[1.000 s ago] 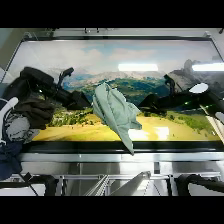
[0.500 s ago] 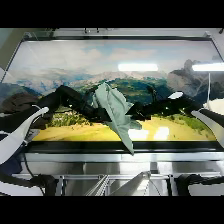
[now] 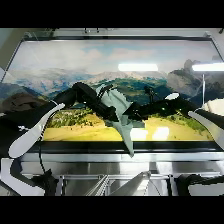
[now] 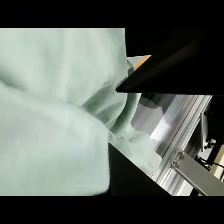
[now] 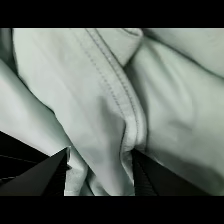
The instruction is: Fold the shirts.
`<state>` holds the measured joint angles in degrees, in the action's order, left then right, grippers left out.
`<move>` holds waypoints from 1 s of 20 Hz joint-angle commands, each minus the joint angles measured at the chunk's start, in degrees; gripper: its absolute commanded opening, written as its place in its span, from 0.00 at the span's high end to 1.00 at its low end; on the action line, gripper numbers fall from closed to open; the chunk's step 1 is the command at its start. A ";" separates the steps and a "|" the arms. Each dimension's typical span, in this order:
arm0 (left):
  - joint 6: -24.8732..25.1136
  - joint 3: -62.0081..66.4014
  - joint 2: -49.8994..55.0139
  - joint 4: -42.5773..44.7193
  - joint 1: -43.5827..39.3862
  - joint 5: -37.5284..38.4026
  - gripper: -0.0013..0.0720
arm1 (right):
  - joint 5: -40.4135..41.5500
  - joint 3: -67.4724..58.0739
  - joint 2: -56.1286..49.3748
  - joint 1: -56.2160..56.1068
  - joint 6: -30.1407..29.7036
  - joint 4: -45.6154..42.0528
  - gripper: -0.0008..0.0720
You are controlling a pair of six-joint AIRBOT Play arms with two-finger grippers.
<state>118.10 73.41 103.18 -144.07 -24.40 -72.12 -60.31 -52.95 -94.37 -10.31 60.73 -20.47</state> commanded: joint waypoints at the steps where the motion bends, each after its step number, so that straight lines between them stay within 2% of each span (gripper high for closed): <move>1: -0.09 0.68 -0.02 0.04 0.22 -2.49 0.95 | -3.76 -0.04 0.13 2.23 -2.16 0.17 0.39; 8: 0.61 0.66 -3.23 0.11 6.71 -6.45 0.95 | -8.13 0.15 0.79 18.88 -2.29 -5.42 0.39; 11: 1.01 0.68 -3.23 0.07 7.43 -6.56 0.95 | -7.58 0.46 0.76 16.81 -2.25 -7.48 0.39; 16: 2.10 0.68 -3.23 0.09 7.48 -6.58 0.95 | -0.96 0.46 -1.09 7.67 -0.72 -7.82 0.39; 20: 2.56 0.68 -3.23 0.11 7.48 -7.37 0.95 | -0.15 0.39 -4.48 2.27 -1.25 -3.37 0.41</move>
<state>120.09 74.02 99.98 -144.00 -16.99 -78.74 -62.92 -52.58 -96.90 -4.36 59.53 -25.50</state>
